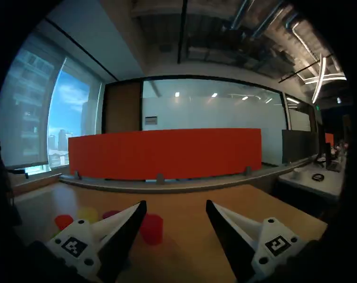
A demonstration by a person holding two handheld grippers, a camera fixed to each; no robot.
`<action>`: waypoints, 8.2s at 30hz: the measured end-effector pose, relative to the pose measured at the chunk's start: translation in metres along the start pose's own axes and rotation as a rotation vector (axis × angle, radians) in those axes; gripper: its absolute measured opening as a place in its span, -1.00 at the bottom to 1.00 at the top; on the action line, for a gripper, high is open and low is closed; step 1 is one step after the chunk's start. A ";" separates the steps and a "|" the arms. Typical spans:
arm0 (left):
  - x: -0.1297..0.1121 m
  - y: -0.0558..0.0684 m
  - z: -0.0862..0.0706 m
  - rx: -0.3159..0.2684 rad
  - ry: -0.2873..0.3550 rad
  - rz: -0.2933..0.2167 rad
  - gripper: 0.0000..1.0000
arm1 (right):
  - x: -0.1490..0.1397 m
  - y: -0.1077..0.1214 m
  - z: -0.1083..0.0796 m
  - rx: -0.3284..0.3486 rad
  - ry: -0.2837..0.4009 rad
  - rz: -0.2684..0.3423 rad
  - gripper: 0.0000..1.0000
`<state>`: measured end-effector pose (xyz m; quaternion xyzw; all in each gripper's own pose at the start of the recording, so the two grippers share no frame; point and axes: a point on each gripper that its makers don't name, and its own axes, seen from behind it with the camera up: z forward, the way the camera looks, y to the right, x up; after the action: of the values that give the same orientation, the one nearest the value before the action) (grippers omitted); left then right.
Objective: Pour water
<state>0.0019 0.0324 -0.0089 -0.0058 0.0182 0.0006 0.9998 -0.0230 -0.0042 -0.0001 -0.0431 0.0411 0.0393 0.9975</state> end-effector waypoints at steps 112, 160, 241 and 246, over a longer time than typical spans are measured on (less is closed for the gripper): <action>-0.080 -0.049 -0.001 0.129 0.008 -0.003 0.70 | 0.009 0.009 -0.006 -0.095 -0.024 -0.101 0.97; -0.080 -0.049 -0.002 0.129 0.008 -0.002 0.70 | -0.069 0.004 0.012 0.018 -0.003 -0.012 0.98; -0.081 -0.048 -0.001 0.129 0.008 -0.003 0.70 | -0.075 0.005 0.011 0.010 -0.006 -0.037 0.98; -0.081 -0.049 -0.001 0.129 0.008 -0.003 0.70 | -0.076 0.005 0.011 0.010 -0.006 -0.037 0.98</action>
<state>-0.0788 -0.0163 -0.0068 0.0586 0.0221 -0.0020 0.9980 -0.0976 -0.0037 0.0169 -0.0385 0.0373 0.0208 0.9983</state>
